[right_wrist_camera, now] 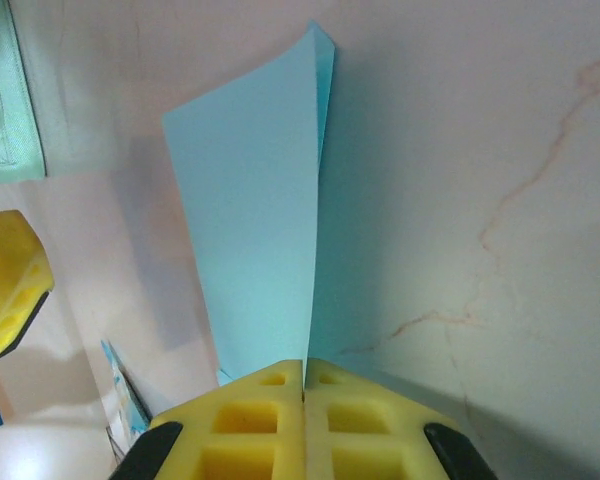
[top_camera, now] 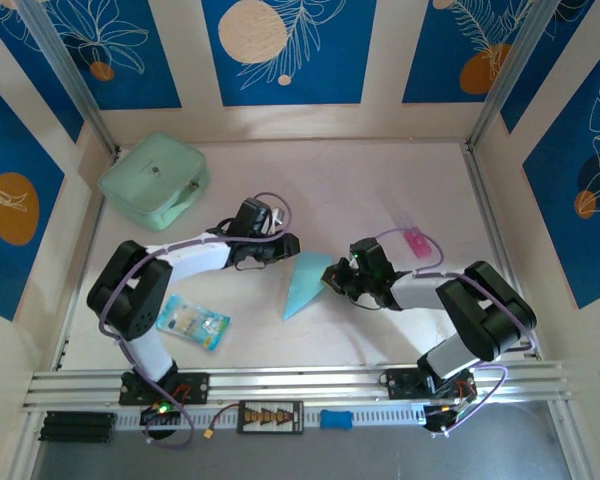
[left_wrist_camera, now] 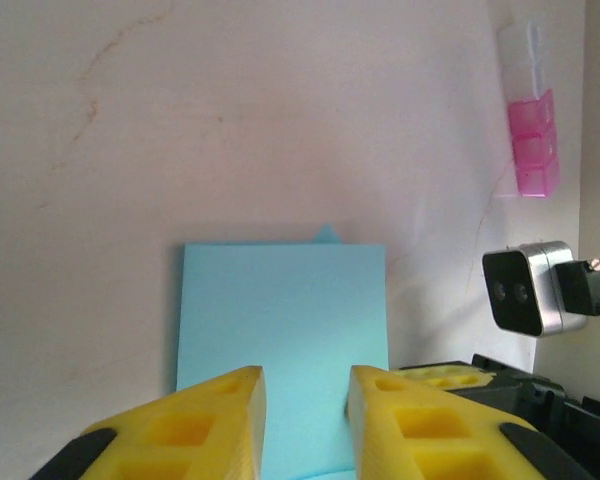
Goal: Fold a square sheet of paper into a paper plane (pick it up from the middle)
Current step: Fold the wing for the fifth time at the center of the table.
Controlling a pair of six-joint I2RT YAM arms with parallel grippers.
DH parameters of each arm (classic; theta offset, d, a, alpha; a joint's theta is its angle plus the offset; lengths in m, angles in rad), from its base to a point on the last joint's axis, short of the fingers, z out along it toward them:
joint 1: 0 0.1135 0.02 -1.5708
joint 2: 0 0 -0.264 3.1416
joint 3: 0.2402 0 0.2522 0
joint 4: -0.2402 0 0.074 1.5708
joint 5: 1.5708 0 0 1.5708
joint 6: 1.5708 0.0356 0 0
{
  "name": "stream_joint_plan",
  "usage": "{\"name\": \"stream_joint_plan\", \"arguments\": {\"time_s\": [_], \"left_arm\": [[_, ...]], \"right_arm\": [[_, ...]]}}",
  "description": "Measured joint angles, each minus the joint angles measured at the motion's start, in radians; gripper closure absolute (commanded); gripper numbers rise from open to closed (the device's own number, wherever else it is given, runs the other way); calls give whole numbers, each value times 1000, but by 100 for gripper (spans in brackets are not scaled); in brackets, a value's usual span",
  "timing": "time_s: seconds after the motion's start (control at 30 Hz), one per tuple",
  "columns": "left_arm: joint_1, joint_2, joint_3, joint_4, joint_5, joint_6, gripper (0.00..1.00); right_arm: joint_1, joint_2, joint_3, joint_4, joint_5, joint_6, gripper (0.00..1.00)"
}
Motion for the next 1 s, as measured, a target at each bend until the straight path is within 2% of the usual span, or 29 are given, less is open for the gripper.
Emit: {"name": "stream_joint_plan", "arguments": {"time_s": [0.3,0.53,0.73,1.0], "left_arm": [[-12,19,-9,20,19,-26,77],[-25,19,-26,41,85,-37,80],[-53,29,-26,53,136,-40,86],[-56,86,-24,45,151,-35,90]], "right_arm": [[1,0,-22,13,20,51,95],[9,-43,-63,11,48,62,92],[9,-55,-87,65,32,63,91],[8,-55,-106,97,-2,64,83]]}}
